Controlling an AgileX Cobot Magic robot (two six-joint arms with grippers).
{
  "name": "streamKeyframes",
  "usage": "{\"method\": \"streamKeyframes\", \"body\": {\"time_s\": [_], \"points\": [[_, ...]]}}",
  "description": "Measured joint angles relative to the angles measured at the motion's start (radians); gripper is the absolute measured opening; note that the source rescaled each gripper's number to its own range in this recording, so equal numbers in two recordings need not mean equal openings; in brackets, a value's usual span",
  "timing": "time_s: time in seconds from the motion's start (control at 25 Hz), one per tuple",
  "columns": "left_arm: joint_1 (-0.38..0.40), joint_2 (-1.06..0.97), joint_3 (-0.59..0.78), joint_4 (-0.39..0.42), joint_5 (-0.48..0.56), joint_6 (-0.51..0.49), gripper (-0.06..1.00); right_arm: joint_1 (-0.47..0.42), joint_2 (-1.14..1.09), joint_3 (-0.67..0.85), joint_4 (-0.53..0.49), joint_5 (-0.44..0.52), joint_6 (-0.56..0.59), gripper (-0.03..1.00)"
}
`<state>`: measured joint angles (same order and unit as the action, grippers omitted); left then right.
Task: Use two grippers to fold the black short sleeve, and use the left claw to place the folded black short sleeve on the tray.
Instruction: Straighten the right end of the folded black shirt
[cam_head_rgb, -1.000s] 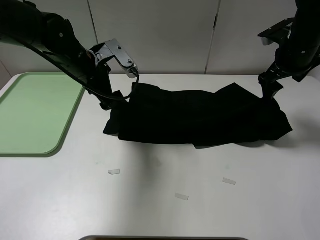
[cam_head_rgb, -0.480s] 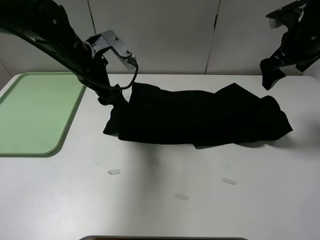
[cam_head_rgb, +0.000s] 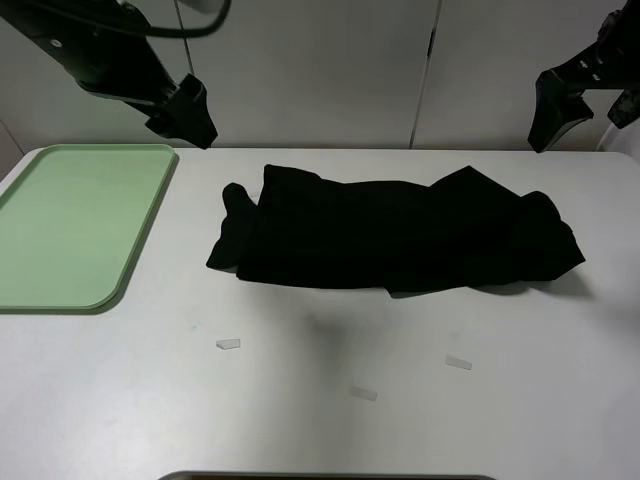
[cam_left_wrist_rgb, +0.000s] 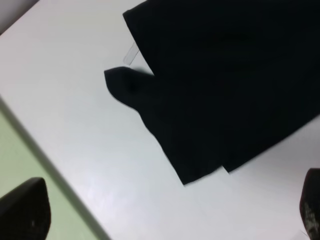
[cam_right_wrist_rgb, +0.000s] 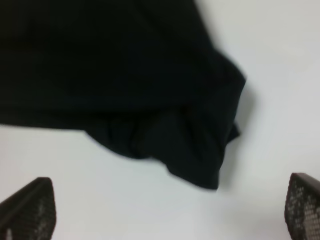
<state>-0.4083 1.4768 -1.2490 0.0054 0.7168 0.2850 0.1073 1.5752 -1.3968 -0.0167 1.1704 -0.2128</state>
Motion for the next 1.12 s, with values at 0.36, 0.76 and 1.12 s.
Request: {"method": "streamKeyframes", "body": {"time_s": [0.36,0.76,1.12], "points": [[0.000,-0.252,0.055,0.013,0.170,-0.104,0.99,0.000,-0.008,0.000,0.028,0.044,0.029,1.00],[0.000,-0.652,0.337,0.059,0.184,-0.226,0.99,0.000,-0.011,0.000,0.034,0.044,0.038,1.00],[0.000,-1.076,0.573,0.059,0.184,-0.259,0.99,0.000,-0.011,0.000,0.074,0.044,0.040,1.00]]}}
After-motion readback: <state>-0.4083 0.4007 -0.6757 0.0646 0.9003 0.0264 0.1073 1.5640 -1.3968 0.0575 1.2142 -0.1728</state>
